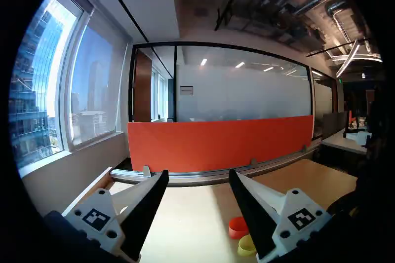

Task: Pour water

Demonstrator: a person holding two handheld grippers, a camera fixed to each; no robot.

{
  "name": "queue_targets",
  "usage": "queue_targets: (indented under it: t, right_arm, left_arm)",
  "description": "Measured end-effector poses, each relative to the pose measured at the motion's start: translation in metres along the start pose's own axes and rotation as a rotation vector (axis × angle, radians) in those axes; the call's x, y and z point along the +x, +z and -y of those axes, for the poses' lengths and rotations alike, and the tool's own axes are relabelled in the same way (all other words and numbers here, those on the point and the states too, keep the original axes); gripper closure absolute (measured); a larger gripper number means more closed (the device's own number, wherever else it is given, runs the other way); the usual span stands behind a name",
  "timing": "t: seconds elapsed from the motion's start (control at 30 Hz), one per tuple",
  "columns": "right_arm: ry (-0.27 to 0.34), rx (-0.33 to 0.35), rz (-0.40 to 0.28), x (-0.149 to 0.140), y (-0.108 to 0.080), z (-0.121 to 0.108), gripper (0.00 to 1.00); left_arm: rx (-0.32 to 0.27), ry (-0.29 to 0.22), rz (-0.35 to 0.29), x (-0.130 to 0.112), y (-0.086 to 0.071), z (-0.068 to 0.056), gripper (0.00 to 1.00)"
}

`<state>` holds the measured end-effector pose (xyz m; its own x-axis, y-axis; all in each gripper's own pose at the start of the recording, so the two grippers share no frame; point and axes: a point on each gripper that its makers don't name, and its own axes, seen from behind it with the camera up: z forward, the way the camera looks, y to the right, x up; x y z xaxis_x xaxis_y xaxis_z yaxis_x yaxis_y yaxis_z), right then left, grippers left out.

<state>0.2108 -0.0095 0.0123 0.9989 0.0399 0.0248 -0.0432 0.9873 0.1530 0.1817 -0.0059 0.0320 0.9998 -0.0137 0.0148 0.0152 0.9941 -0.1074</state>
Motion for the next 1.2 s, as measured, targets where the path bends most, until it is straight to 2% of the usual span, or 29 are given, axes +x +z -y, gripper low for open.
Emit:
queue_targets:
  t: [0.33, 0.67, 0.97, 1.2]
  right_arm:
    - [0.023, 0.067, 0.011, -0.004, 0.002, 0.009, 0.01]
    - [0.044, 0.208, 0.024, -0.002, 0.000, 0.035, 0.01]
    - [0.015, 0.337, 0.027, 0.002, -0.006, 0.065, 0.01]
    - [-0.022, 0.402, 0.019, 0.006, -0.010, 0.082, 0.01]
  left_arm:
    - [-0.086, -0.002, 0.022, -0.004, 0.001, -0.021, 0.10]
    - [-0.218, 0.000, 0.021, -0.001, 0.000, -0.052, 0.10]
    - [-0.333, -0.001, 0.028, -0.003, -0.002, -0.081, 0.10]
    - [-0.400, -0.006, 0.039, -0.004, -0.005, -0.094, 0.10]
